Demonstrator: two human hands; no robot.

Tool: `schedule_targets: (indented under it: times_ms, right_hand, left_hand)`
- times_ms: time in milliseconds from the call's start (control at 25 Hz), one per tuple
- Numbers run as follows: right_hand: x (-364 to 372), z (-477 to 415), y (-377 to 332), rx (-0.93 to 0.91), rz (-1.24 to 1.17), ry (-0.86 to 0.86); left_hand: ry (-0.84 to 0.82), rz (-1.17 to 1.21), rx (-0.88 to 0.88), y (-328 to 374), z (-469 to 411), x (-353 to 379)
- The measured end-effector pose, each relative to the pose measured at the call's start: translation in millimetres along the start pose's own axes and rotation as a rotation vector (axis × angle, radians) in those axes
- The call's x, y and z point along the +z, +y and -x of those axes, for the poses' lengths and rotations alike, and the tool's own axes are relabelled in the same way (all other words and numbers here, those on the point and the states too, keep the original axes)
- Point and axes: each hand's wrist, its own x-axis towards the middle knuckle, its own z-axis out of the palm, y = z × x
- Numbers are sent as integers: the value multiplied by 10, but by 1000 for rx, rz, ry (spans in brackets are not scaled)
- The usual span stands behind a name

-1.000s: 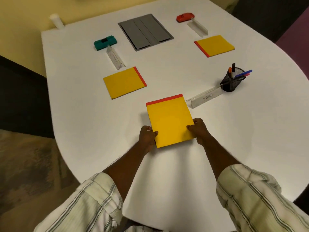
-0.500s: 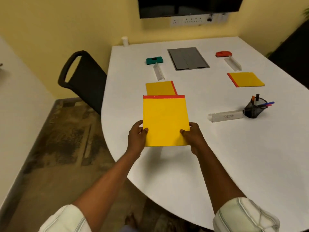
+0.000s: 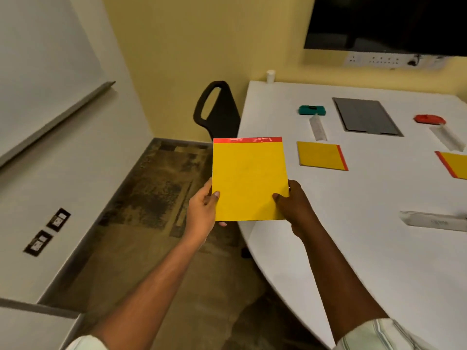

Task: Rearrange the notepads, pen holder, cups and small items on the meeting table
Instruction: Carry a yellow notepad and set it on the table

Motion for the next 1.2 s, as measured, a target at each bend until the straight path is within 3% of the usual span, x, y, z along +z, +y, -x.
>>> schedule_targets:
  times_ms: [440,880,1200]
  right_hand:
    - [2048,-120,-925,-71,5,28]
    - [3268,-1660,-1582,-142,0,-66]
    - [3726,-3099,-2207,-150,9,-109]
  left_hand:
    - [3,-6,65,90,-1006,-2035]
    - [126,-12,56,87,-2686,-2834]
    - [205,25,30,318,-4129,-2888]
